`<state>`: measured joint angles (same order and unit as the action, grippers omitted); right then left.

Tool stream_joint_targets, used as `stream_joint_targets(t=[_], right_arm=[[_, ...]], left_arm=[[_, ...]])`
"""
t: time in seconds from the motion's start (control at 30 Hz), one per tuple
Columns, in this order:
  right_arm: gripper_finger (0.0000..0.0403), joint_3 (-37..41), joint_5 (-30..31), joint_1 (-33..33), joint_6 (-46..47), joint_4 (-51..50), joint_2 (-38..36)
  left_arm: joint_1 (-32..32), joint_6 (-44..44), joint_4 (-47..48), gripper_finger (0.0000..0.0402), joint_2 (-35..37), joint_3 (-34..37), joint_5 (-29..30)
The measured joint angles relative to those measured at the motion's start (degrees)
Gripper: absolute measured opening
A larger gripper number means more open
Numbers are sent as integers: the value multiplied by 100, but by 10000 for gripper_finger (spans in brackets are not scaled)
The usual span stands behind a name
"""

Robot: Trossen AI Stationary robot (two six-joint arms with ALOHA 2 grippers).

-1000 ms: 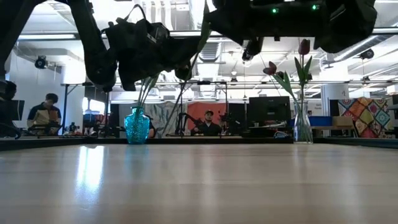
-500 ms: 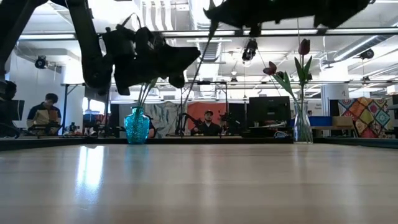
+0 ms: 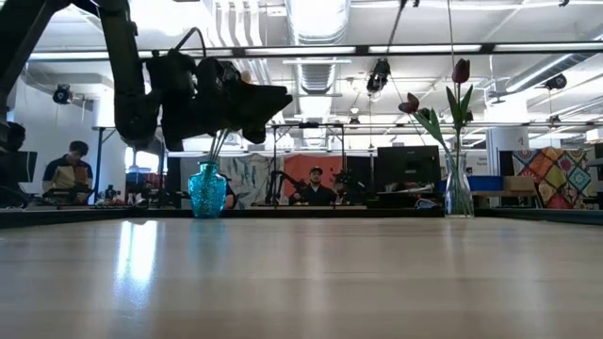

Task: Sort flowers into vase by color
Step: Put the black flower into the transparent vase

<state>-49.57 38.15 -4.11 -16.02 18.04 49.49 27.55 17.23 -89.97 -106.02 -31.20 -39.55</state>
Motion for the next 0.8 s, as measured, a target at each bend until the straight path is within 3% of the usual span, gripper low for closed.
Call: stream_joint_targets(t=[0.23, 0.53, 0.8], right_arm=[[12, -1159, 311, -670, 43, -1630, -111], [12, -2318, 830, -1678, 138, -2577, 404], [12, -2700, 510, -3010, 1040, -3397, 872]], left_arm=[[11, -19, -2, 96, 0, 0, 0], [33, -19, -2, 96, 2, 0, 0], [31, -19, -2, 96, 2, -2, 0]])
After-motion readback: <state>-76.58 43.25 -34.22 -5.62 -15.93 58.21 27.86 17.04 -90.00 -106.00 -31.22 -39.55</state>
